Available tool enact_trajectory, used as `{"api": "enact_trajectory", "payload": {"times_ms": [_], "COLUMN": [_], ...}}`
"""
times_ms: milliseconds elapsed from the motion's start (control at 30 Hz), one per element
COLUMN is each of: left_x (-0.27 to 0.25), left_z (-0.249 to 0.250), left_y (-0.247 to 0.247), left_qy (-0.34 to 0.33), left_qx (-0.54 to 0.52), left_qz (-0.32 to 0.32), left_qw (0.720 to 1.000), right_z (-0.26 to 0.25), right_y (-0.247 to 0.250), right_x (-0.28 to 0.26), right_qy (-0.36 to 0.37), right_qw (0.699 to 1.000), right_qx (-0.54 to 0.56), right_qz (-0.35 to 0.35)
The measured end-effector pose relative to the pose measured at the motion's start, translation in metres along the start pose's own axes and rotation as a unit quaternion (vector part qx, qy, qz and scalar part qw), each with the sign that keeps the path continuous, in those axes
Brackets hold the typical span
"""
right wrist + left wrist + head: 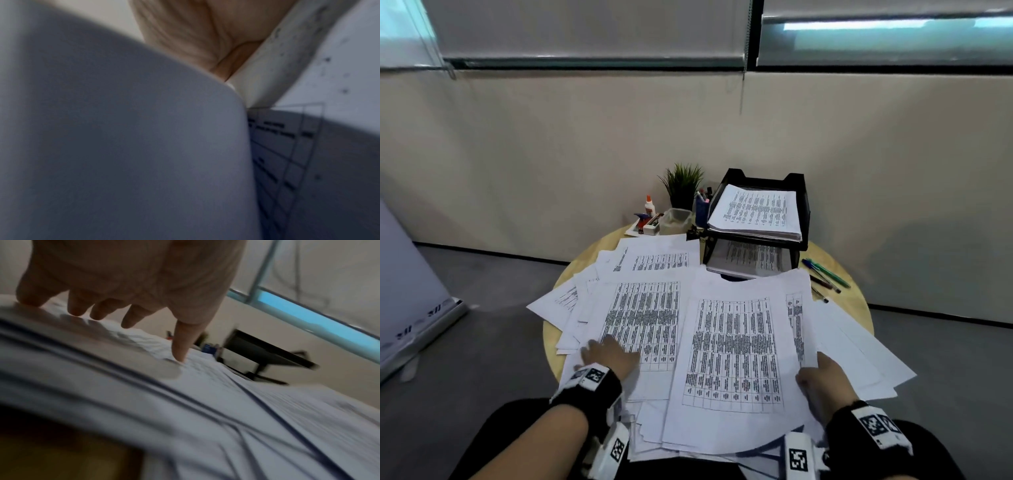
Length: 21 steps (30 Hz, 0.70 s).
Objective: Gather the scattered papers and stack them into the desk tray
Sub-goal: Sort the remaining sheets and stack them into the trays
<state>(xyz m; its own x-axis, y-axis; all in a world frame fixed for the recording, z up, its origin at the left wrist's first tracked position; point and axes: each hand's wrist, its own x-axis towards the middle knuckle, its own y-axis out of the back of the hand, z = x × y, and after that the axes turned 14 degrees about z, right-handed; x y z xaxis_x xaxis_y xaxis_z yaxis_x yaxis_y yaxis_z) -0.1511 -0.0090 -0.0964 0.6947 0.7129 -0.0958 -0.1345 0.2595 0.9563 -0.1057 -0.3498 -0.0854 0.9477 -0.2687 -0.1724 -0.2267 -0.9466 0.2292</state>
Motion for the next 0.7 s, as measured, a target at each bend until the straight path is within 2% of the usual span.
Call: {"api": "enact_trajectory", "payload": {"times_ms": [67,133,200,300,367,567,633,700], "left_x": [0.013,0.022,0.026,0.032,0.037,0.036,0.035,0.034], "left_z": [-0.011,-0.016,-0.018,-0.023,-0.028,-0.035,-0.034,-0.031], "left_y": [0.002,0.003,0.005,0.007,0.005,0.005,0.003,0.003], "left_qy": [0.067,0.096,0.1,0.104,0.093,0.056,0.051,0.052], "left_qx": [-0.025,-0.016,-0.012,-0.04,-0.051,-0.053,-0.041,-0.048], "left_qz": [-0.008,-0.015,0.001,0.041,0.067,0.085,0.09,0.093], "left_qw": [0.997,0.995,0.995,0.993,0.992,0.993,0.994,0.993], "right_z": [0.003,0.009,0.014,0.019,0.022,0.012,0.015,0.023], "right_y": [0.001,-0.001,-0.006,-0.01,-0.008,0.002,0.001,-0.001], "right_x": [0.003,0.009,0.012,0.017,0.021,0.021,0.02,0.021], "right_qy": [-0.008,-0.019,-0.037,-0.048,-0.025,0.036,0.018,-0.015], "right_qw": [1.0,1.0,0.999,0.998,0.998,0.992,0.995,0.996], "right_qx": [-0.011,0.001,0.015,-0.019,-0.045,-0.121,-0.097,-0.09], "right_qz": [0.001,-0.006,-0.02,-0.041,-0.025,0.027,0.029,-0.007]}}
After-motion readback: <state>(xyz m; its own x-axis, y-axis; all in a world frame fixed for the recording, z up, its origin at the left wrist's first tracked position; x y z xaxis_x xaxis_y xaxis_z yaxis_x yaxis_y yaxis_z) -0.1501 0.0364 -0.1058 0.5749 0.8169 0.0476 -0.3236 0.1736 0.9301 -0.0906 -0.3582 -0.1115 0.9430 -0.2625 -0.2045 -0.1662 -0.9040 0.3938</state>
